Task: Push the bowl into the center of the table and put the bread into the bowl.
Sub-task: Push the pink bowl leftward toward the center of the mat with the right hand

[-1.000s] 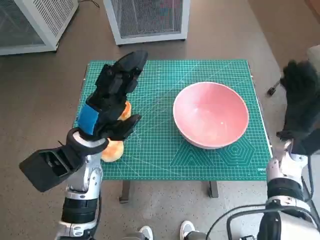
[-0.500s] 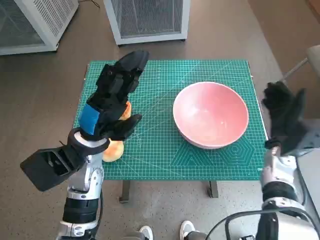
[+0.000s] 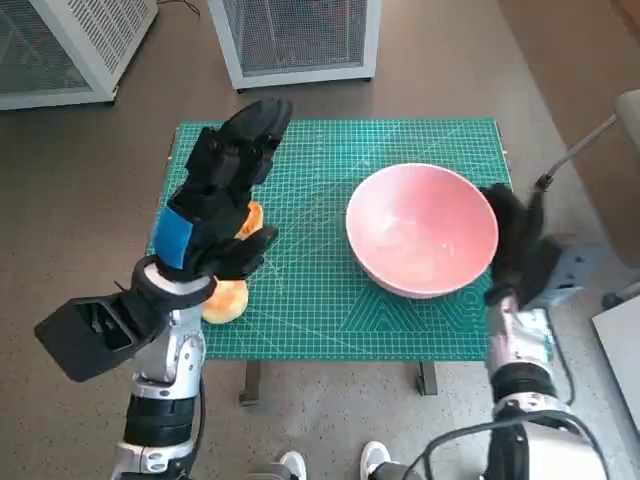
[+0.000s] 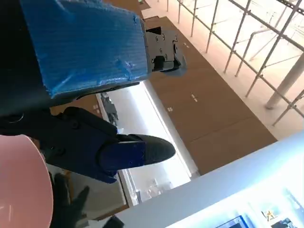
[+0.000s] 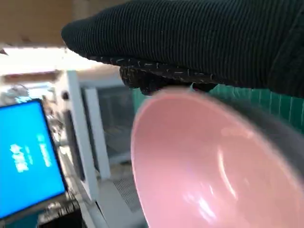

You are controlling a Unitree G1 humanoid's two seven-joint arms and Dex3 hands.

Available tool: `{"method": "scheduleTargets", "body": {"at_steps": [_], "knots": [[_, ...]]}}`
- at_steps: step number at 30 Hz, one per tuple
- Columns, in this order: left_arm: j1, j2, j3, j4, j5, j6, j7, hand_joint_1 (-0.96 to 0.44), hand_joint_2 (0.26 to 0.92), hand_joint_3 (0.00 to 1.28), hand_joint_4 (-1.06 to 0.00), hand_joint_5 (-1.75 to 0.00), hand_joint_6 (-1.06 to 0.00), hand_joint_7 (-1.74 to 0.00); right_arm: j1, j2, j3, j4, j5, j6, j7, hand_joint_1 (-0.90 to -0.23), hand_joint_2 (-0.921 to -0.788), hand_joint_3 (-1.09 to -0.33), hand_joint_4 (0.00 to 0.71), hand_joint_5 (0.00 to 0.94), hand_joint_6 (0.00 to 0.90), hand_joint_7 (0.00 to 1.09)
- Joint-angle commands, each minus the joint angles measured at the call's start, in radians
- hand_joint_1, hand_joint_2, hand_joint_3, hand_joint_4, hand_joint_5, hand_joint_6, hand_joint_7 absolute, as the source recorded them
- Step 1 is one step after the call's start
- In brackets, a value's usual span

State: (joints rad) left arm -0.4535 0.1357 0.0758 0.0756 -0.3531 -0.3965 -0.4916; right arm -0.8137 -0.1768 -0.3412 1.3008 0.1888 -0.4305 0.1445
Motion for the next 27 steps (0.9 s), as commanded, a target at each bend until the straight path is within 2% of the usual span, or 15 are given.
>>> {"method": "scheduleTargets", "body": {"at_steps": [1, 15, 27], "knots": [[0.015, 0.013, 0.012, -0.014, -0.007, 0.003, -0.005, -0.62, 0.921, 0.44, -0.05, -0.1, 0.0, -0.48, -0.013, 0.034, 0.007, 0.014, -0.015, 0.024, 0.003, -0.423, -0.921, -0.626, 0.175, 0.009, 0.096, 0.39], [0.049, 0.016, 0.038, -0.019, -0.03, -0.008, -0.012, -0.64, 0.921, 0.39, -0.09, -0.11, 0.0, -0.54, -0.066, 0.097, 0.024, 0.02, -0.039, 0.042, 0.003, -0.418, -0.921, -0.647, 0.175, 0.005, 0.096, 0.38], [0.067, 0.023, 0.05, -0.02, -0.001, -0.036, -0.005, -0.64, 0.921, 0.39, -0.1, -0.09, 0.0, -0.51, -0.097, 0.131, 0.048, 0.026, -0.068, 0.053, -0.007, -0.443, -0.921, -0.635, 0.178, 0.004, 0.102, 0.36]]}}
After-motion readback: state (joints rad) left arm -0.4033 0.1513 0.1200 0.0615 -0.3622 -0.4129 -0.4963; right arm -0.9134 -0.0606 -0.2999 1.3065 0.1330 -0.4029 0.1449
